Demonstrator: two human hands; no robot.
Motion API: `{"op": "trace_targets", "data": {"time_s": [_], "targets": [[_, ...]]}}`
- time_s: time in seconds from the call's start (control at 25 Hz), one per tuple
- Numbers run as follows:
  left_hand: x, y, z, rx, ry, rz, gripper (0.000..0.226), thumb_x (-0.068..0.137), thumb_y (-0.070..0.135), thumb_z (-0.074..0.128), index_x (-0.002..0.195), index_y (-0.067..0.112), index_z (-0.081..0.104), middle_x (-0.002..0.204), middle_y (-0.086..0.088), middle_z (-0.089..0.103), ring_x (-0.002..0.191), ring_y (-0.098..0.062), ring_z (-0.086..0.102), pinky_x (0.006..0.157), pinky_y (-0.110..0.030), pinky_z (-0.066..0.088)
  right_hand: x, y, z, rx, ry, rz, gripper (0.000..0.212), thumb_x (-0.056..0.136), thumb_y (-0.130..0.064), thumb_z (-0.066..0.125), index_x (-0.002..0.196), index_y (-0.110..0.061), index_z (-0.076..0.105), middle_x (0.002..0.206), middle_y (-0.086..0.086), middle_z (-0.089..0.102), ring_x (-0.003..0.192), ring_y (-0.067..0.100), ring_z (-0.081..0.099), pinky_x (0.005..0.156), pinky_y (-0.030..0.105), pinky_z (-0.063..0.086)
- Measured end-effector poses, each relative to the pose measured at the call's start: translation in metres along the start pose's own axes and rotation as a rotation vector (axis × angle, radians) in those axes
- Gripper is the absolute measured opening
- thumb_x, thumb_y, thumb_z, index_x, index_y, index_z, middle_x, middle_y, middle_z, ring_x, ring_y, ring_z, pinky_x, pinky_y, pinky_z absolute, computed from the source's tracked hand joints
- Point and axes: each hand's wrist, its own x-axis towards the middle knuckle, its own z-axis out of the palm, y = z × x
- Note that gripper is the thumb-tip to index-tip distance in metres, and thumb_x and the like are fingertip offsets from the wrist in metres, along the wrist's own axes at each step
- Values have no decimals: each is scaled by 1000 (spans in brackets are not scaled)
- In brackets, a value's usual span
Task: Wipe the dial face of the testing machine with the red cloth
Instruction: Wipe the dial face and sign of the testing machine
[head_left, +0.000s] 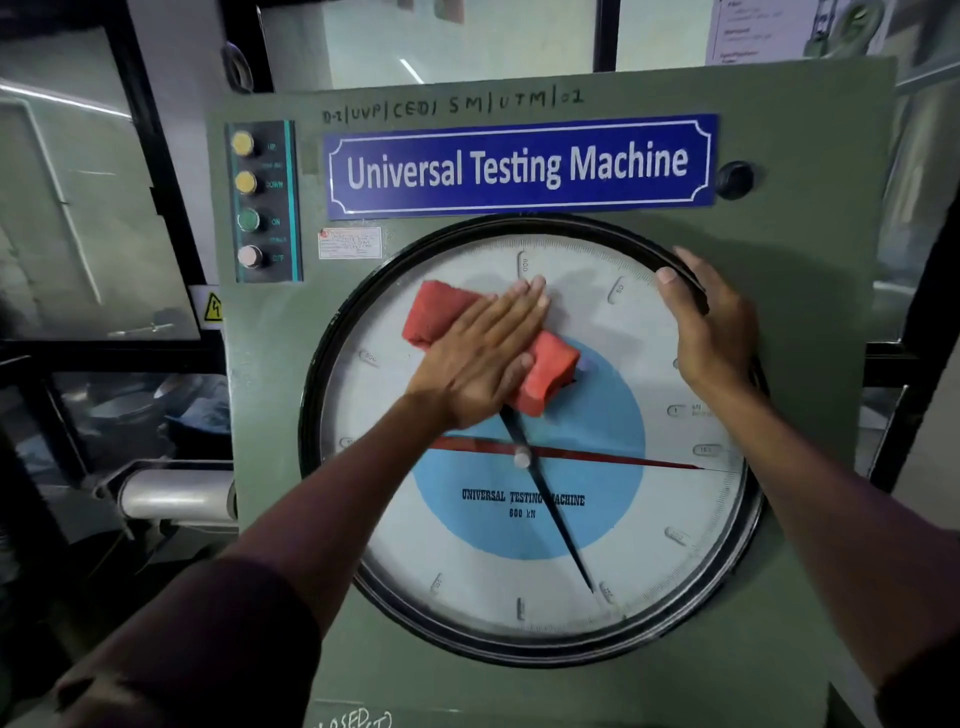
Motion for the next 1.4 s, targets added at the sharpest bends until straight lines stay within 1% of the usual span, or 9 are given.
{"op": "trace_targets", "data": {"time_s": [0.2, 0.4, 0.52, 0.64, 0.76, 0.84, 1.12, 1.28, 1.4], "targets": [[12, 11, 5, -94, 38, -158, 66, 110, 36, 29, 167, 9, 10, 175, -9, 6, 163, -19, 3, 132, -37, 7, -2, -1, 3, 3, 24, -19, 59, 96, -59, 54, 140, -22, 67, 138, 4, 70, 128, 19, 62, 109, 37, 47], [-2, 20, 1, -78, -67, 14, 65, 111, 35, 31, 167, 10, 9, 176, -7, 4, 163, -17, 0, 132, -39, 8, -3, -9, -6, 10, -38, 5, 61, 96, -59, 53, 143, -21, 65, 140, 4, 69, 129, 17, 61, 111, 37, 46], [27, -18, -16, -100, 21, -161, 64, 112, 38, 25, 167, 11, 6, 176, -8, 1, 162, -17, -3, 132, -36, 3, -3, -10, -9, 4, -49, 6, 61, 94, -59, 53, 143, -24, 64, 140, 2, 69, 123, 5, 58, 106, 26, 44], [29, -7, -8, -102, 109, -325, 64, 111, 35, 27, 166, 7, 8, 175, -9, -1, 163, -21, 2, 132, -37, 4, -3, -9, -7, 11, -52, 9, 64, 93, -61, 53, 143, -24, 64, 140, 2, 68, 127, 11, 60, 107, 27, 44], [-13, 35, 18, -85, 52, -211, 65, 110, 35, 29, 166, 8, 12, 175, -9, 5, 163, -20, 3, 132, -38, 9, -2, -8, -6, 10, -56, 29, 66, 92, -62, 54, 144, -24, 63, 142, 4, 67, 131, 18, 60, 111, 33, 45], [-39, 47, 27, -65, -6, -126, 63, 111, 37, 27, 167, 11, 12, 176, -6, 7, 163, -17, 2, 132, -38, 9, -3, -13, -9, 17, -72, 38, 64, 93, -60, 55, 145, -22, 63, 143, 4, 67, 131, 18, 60, 109, 29, 45], [-18, 12, 11, -15, -12, 36, 63, 111, 36, 32, 167, 11, 15, 175, -6, 8, 163, -17, 5, 132, -38, 10, 0, -14, -9, 22, -75, 78, 65, 91, -63, 56, 143, -24, 64, 141, 1, 68, 131, 16, 60, 112, 33, 45], [36, -22, -16, -17, 72, -121, 63, 112, 36, 23, 167, 8, 9, 175, -10, 5, 163, -19, 3, 133, -39, 6, 0, -7, -6, 21, -53, 77, 62, 91, -67, 56, 141, -31, 65, 138, -5, 70, 128, 11, 61, 113, 39, 46], [30, -2, -1, -83, 150, -265, 64, 110, 35, 26, 166, 7, 12, 175, -10, 5, 163, -21, 6, 132, -39, 8, 1, -3, -5, 33, -43, 72, 62, 91, -67, 55, 140, -32, 65, 139, -5, 69, 130, 13, 61, 114, 42, 46]]}}
